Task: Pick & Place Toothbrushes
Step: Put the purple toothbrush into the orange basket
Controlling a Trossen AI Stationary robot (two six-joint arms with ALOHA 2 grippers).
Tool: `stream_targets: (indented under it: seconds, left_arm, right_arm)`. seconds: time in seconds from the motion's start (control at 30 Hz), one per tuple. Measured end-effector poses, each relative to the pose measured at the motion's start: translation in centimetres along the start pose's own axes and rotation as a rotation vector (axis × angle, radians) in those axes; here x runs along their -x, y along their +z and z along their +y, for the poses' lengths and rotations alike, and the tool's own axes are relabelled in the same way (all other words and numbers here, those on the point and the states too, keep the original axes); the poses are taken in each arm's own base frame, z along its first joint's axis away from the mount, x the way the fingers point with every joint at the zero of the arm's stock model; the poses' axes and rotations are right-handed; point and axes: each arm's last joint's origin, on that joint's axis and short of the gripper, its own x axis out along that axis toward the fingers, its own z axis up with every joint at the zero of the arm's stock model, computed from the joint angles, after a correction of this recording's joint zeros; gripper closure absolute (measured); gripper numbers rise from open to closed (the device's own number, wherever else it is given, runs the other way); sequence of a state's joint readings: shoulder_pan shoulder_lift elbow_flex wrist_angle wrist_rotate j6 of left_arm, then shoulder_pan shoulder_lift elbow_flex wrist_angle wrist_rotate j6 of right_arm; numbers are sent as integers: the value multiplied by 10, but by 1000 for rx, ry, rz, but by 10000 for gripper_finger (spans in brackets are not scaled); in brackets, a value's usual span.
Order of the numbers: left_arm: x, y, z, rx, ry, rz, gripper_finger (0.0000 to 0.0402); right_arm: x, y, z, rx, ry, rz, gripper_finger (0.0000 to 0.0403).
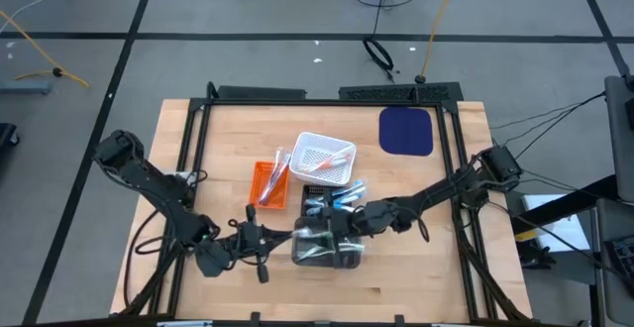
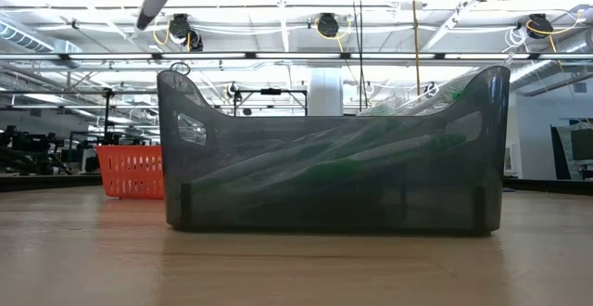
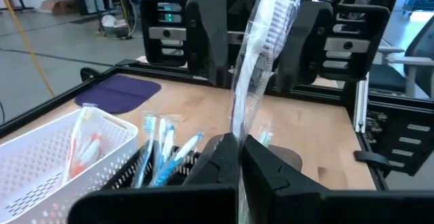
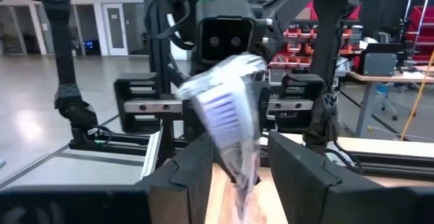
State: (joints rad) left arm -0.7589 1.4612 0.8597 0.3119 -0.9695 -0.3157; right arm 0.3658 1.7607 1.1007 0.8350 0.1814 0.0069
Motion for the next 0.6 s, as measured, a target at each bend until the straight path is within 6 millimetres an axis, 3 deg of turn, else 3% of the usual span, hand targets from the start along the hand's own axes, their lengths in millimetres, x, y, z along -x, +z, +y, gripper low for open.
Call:
stream_targets:
  seconds: [0.13,0.27,0.6]
  left_arm:
    - [0,0,0,0,2,0,401]
    - [0,0,0,0,-3,2,400]
    - [0,-2,1,-21,6,14,383]
  right_arm:
    - [-1,0,-4,-9,-9,1,300]
    - [-1,0,-4,24,-12,1,384]
    - [-1,-2,-4,31,-10,24,399]
